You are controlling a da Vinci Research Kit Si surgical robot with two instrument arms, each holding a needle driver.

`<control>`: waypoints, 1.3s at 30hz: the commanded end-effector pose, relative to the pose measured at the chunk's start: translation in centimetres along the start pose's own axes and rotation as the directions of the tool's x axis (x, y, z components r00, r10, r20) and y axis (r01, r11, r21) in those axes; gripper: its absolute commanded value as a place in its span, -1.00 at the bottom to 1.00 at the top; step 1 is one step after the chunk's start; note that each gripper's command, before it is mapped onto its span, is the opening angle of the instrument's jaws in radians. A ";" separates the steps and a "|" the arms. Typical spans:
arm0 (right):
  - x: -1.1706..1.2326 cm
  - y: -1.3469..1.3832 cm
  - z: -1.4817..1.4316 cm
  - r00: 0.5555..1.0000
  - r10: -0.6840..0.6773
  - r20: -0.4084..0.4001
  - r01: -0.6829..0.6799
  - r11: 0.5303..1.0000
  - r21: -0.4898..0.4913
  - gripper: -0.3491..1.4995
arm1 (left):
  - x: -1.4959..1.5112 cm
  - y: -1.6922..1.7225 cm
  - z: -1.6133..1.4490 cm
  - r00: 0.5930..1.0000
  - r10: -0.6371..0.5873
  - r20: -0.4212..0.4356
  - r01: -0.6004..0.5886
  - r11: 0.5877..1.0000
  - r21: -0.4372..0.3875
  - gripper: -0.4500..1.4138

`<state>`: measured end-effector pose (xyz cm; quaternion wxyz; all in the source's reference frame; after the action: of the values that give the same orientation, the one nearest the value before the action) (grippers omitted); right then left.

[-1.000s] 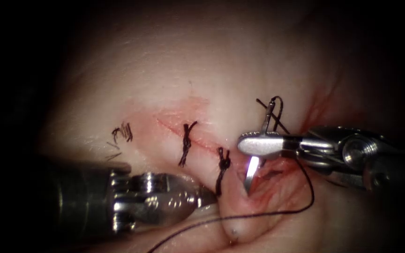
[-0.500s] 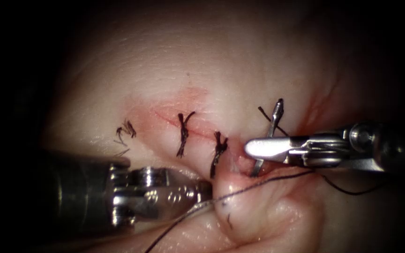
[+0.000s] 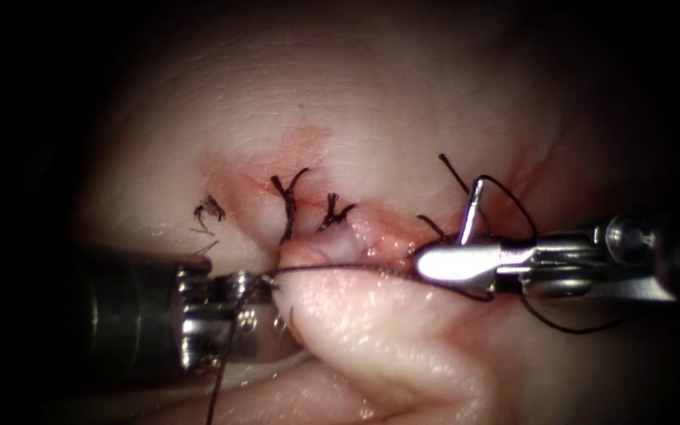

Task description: Wound Closure

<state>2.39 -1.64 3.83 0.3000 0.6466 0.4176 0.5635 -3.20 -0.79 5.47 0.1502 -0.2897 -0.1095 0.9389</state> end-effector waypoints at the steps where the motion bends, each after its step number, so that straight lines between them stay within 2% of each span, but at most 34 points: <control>1: 0.03 0.03 0.14 1.000 -0.003 0.003 0.003 1.000 0.011 -1.00 | 0.02 -0.01 0.07 1.000 0.001 -0.001 -0.001 1.000 0.001 -0.77; 4: 0.04 0.00 0.19 1.000 0.000 0.009 0.000 1.000 0.025 -1.00 | 0.02 -0.01 0.07 1.000 0.001 -0.001 -0.001 1.000 0.001 -0.77; 6: 0.09 -0.02 0.20 0.998 -0.054 -0.022 0.055 0.998 0.015 -1.00 | 0.02 0.00 0.07 1.000 0.001 -0.001 -0.001 1.000 0.001 -0.77; 12: 0.40 0.13 0.04 0.985 -0.138 -0.101 0.134 0.990 -0.047 -1.00 | 0.06 0.03 0.01 1.000 -0.005 0.002 0.005 1.000 0.000 -0.77; 19: 0.45 0.18 0.00 0.971 -0.206 -0.119 0.198 0.977 -0.075 -1.00 | 0.07 0.05 -0.10 1.000 -0.006 0.003 0.006 1.000 -0.007 -0.77; 26: 0.45 0.12 -0.08 0.962 -0.250 -0.106 0.240 0.966 -0.099 -1.00 | 0.12 0.04 -0.60 0.999 -0.018 0.049 0.015 0.999 0.044 -0.77; 31: 0.46 0.12 -0.12 0.950 -0.290 -0.112 0.276 0.953 -0.125 -1.00 | 0.35 0.20 -1.19 1.000 0.003 0.031 -0.005 0.998 0.058 -0.78; 32: 0.45 0.12 -0.12 0.950 -0.290 -0.115 0.276 0.953 -0.127 -1.00 | 0.40 0.24 -1.24 0.999 0.012 0.035 -0.015 0.998 0.064 -0.80; 36: 0.47 0.12 -0.10 0.942 -0.313 -0.120 0.297 0.945 -0.135 -1.00 | 0.54 0.42 -1.21 0.999 0.025 0.036 -0.028 0.997 0.070 -0.82; 39: 0.51 0.11 -0.07 0.910 -0.395 -0.126 0.376 0.914 -0.152 -1.00 | 0.56 0.53 -0.95 1.000 0.027 0.015 -0.028 0.998 0.054 -0.87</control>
<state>2.27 -1.26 4.15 0.4166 0.4781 0.5283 0.5646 -3.19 -1.02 4.28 0.1432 -0.2783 -0.0813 0.9463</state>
